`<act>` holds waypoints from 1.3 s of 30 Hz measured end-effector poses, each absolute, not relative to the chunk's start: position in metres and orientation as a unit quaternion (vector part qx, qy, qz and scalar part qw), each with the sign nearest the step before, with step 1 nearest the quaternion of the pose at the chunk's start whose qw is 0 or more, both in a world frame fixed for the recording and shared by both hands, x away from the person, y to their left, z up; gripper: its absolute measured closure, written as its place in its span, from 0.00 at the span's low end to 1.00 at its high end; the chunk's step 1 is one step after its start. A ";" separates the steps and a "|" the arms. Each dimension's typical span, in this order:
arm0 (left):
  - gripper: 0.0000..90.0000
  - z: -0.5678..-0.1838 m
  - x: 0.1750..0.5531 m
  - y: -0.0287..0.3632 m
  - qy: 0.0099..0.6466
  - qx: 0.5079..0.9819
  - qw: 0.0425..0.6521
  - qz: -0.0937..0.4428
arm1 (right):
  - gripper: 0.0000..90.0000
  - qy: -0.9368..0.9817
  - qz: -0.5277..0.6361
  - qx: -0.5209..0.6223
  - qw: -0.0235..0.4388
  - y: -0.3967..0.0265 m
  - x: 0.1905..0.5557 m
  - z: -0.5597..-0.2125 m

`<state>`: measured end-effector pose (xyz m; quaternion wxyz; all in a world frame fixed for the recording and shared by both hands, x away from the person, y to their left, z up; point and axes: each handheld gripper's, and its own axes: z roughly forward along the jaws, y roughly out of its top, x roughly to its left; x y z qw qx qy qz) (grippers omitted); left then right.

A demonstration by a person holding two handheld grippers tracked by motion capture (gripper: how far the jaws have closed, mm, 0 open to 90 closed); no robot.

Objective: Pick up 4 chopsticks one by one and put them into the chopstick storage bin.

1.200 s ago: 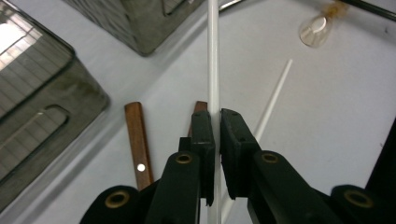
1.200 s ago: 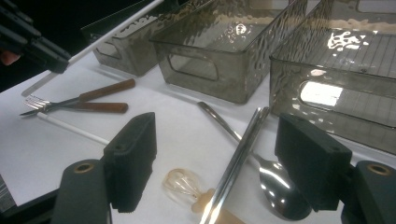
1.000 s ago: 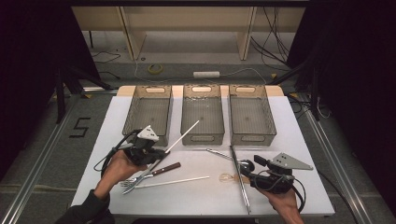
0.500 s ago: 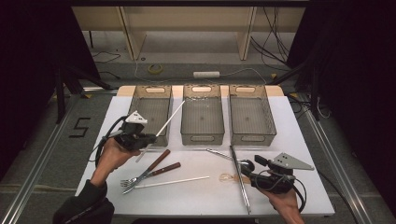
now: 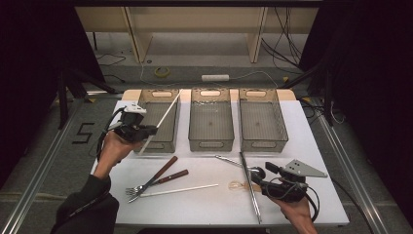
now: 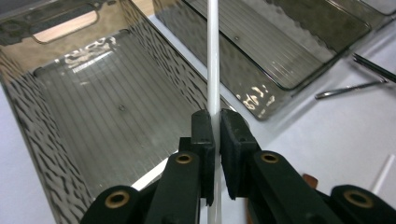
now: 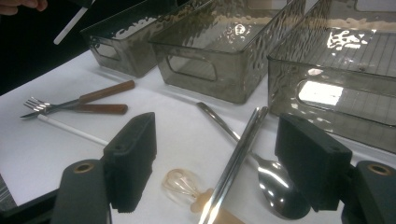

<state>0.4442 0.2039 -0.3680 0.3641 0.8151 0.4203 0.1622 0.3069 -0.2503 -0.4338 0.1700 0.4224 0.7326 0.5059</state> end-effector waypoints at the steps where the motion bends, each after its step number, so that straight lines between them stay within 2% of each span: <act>1: 0.93 -0.367 0.446 0.205 0.424 0.813 0.366 0.163 | 0.34 0.732 0.506 0.423 0.170 -0.250 0.307 -0.434; 18: 0.93 -0.362 0.484 0.221 0.466 0.779 0.381 0.174 | 0.34 0.734 0.505 0.422 0.167 -0.250 0.307 -0.434; 39: 0.93 -0.396 0.506 0.237 0.511 0.755 0.364 0.189 | 0.34 0.734 0.506 0.423 0.165 -0.250 0.308 -0.435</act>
